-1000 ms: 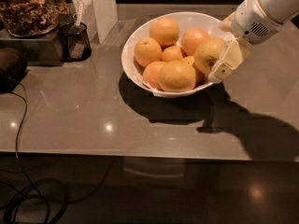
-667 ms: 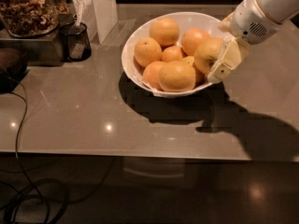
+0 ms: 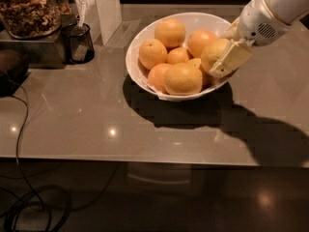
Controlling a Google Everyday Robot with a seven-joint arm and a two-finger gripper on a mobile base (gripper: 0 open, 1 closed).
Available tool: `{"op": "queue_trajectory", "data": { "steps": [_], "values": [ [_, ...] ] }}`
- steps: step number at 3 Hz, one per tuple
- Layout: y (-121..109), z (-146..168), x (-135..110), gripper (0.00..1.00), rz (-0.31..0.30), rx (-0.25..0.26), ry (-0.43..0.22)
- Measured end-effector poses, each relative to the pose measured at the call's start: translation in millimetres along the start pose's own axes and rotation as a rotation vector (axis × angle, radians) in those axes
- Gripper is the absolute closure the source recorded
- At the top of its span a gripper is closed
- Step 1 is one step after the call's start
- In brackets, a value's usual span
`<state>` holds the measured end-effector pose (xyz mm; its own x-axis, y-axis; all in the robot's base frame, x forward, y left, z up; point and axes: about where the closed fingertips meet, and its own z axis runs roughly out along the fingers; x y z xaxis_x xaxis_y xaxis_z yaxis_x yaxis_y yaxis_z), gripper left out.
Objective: Pick orange from white bowl
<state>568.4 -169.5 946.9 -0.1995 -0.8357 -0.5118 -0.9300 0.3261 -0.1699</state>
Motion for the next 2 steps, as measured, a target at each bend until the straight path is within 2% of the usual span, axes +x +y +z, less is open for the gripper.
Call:
{"op": "queue_trajectory", "data": {
  "steps": [2],
  "values": [
    [0.0, 0.0, 0.0, 0.89, 0.000, 0.000, 0.000]
  ]
}}
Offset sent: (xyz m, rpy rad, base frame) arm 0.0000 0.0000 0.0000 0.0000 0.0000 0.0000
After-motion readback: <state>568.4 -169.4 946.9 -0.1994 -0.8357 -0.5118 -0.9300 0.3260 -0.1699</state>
